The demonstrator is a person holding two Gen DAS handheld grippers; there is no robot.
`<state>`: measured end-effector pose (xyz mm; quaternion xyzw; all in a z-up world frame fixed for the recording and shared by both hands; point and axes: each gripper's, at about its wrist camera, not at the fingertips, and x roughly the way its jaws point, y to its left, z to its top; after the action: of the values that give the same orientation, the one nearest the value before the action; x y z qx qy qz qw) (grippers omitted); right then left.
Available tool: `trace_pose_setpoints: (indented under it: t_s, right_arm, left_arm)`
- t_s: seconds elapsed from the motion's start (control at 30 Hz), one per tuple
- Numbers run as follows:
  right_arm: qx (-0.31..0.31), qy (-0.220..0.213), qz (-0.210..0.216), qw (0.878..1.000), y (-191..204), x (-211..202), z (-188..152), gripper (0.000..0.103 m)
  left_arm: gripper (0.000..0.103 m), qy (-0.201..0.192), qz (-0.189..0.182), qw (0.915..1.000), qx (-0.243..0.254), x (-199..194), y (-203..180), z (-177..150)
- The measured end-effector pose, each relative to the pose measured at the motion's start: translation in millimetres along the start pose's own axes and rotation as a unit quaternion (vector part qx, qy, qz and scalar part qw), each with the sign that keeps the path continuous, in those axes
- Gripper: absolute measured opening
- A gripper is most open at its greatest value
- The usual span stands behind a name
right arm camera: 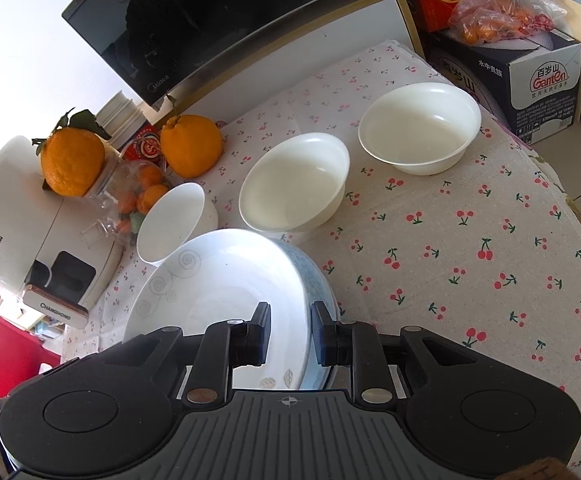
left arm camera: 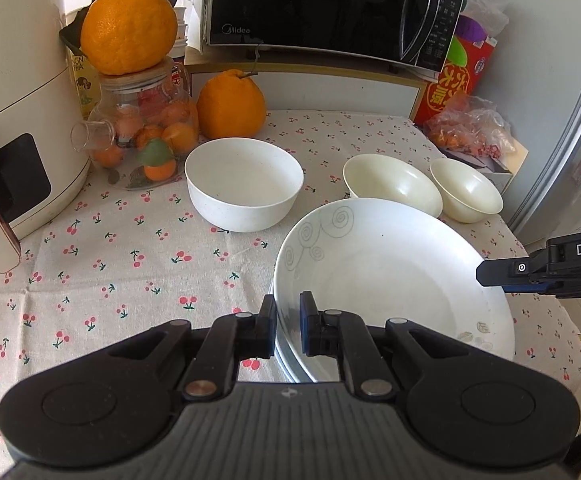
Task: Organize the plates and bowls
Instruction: 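Carry the white plate with the left gripper onto the blue plate stack, then open the left gripper to release the white plate and withdraw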
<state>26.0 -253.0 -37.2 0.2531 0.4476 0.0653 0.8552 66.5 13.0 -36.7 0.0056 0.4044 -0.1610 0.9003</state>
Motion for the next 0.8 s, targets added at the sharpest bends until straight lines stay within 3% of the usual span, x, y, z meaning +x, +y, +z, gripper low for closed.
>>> trace_pose_setpoints:
  t_s: [0.8]
  right_arm:
    - [-0.048,-0.002,-0.054,0.997,13,13,-9,0.022]
  left_arm:
    - [0.011,0.008,0.072,0.9932,0.092,17,-27,-12]
